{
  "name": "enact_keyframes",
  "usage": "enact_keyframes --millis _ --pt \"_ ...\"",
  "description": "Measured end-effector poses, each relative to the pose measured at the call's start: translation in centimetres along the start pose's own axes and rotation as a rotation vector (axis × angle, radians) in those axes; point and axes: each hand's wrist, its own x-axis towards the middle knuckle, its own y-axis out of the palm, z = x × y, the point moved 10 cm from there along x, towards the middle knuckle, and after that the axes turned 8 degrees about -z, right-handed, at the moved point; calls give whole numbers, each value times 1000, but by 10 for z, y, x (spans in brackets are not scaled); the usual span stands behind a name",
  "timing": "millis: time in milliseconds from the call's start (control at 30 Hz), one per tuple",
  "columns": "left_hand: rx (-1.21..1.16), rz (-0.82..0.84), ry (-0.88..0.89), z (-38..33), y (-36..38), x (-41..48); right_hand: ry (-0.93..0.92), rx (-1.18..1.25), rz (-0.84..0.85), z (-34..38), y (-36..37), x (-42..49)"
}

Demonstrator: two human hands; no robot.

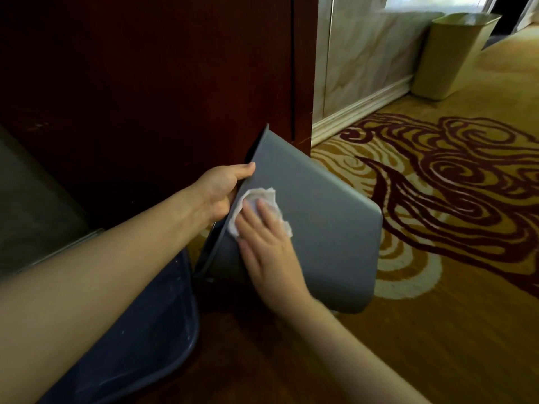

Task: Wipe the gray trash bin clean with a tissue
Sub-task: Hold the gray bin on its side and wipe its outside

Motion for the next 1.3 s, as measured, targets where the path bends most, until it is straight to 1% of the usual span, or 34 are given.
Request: enact_keyframes --millis 100,267,333,433,567,700,767,833,900,967,1033,1067,1133,1200,1300 --pt "60 -4 8 -4 4 -4 -28 -163 -20 12 8 -32" --pt "142 -106 55 -9 4 -4 -20 -258 -90 -6 6 -69" --pt "211 -147 96 -10 -2 -2 84 -267 -128 -32 -5 -82" --pt "285 -193 160 -11 -8 1 320 -263 -232 -78 -31 -98" --pt "236 -269 218 -15 -11 -2 551 -166 -343 -127 -56 -109" --pt "179 -317 314 -24 -17 -10 795 -86 -372 -177 -64 -113" --pt "160 -294 378 -29 -20 -13 906 -1 -403 -194 -63 -114" --pt "150 -225 420 -25 -24 -15 997 60 -405 -207 -58 -113" --pt "157 -131 435 -15 -26 -18 1047 102 -403 -216 -55 -115" --pt "152 -71 413 -2 -34 -18 1081 135 -443 -218 -60 -119" --pt "134 -28 380 7 -45 -17 1052 123 -533 -209 -77 -116" --pt "131 -5 364 10 -50 -18 985 94 -579 -197 -88 -108" --pt "150 47 335 17 -59 -18 772 30 -616 -157 -106 -75" --pt "163 94 306 24 -64 -19 530 3 -588 -104 -108 -32" --pt "171 148 273 30 -64 -20 227 -13 -481 -31 -90 32"
